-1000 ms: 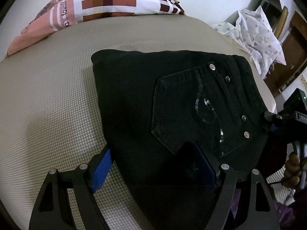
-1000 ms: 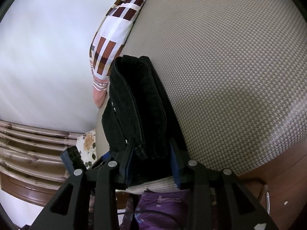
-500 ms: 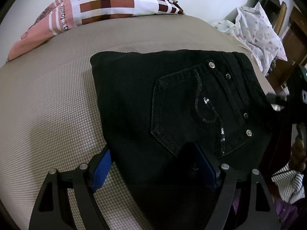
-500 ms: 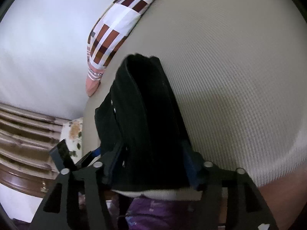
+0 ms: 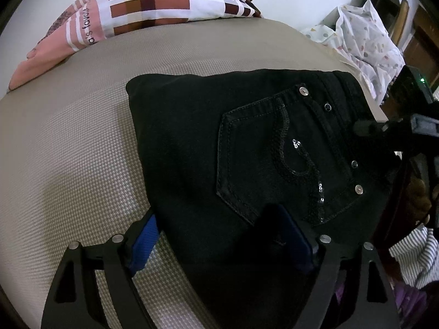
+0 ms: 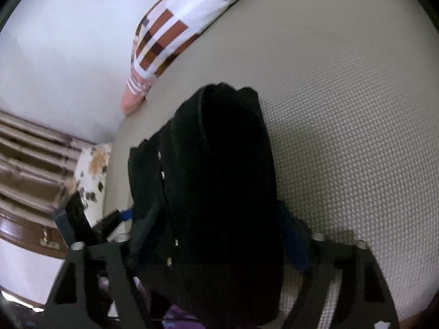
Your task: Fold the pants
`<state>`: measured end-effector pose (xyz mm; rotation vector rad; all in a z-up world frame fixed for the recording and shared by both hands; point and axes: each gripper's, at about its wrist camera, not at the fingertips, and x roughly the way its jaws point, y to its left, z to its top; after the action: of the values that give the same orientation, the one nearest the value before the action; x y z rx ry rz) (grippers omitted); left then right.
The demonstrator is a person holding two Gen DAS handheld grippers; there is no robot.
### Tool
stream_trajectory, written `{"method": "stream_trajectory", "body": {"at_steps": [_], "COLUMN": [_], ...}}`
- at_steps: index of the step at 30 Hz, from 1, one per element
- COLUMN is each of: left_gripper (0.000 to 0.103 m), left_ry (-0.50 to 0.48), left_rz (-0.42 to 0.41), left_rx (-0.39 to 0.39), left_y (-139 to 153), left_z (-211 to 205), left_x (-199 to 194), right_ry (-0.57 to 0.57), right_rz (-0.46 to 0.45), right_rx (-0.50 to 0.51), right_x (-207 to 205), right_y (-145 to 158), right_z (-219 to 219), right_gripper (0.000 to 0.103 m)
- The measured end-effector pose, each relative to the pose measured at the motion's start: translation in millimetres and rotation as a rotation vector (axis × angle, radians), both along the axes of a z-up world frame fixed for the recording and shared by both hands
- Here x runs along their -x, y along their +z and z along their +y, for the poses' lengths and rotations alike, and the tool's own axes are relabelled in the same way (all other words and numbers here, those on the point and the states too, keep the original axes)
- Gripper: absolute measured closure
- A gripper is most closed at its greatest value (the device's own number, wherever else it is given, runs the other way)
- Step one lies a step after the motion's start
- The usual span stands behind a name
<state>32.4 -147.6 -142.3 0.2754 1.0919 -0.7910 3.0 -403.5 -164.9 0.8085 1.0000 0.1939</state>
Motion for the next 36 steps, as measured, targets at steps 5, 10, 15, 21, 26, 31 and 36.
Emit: {"method": "stream_trajectory", "body": {"at_steps": [5, 10, 15, 21, 26, 31, 36], "left_gripper": [0.01, 0.005, 0.004, 0.017, 0.057, 0.075, 0.077], "left_ry": [-0.015, -0.045, -0.075, -0.05, 0.008, 0.013, 0.017], "left_rz": [0.02, 0.027, 0.019, -0.017, -0.082, -0.098, -0.09], "left_rx": [0.002, -0.01, -0.003, 0.02, 0.028, 0.051, 0.061], "left_y": [-2.6, -4.3, -4.0, -2.4, 7.9, 16.2, 20.5], "left_z": [-3.5, -7.8, -9.6, -6.9, -0.1, 6.7, 5.0], "left_x": [-5.5, -9.5, -11.2, -10.3, -8.3, -7.6, -9.0], "right_ry": [0.049, 0.077, 0.134, 0.192, 0.218, 0.141, 0.093], "right_rz": [0.024, 0.058, 0.111, 0.097, 0.087, 0.059, 0.025], "right_rx": [0.016, -0.037, -0.11, -0.087, 0.117, 0.071, 0.011], "right_x": [-4.2, -4.8, -9.4, -16.3, -16.8, -5.8, 8.6], "right_y": [-1.4, -5.7, -10.1, -4.5, 5.0, 7.0, 9.3], "right_z": [0.2, -9.5, -17.3, -5.1, 22.7, 21.2, 21.0], "right_gripper": [0.059, 0.057, 0.048, 0.034, 0.06, 0.067, 0.07]}}
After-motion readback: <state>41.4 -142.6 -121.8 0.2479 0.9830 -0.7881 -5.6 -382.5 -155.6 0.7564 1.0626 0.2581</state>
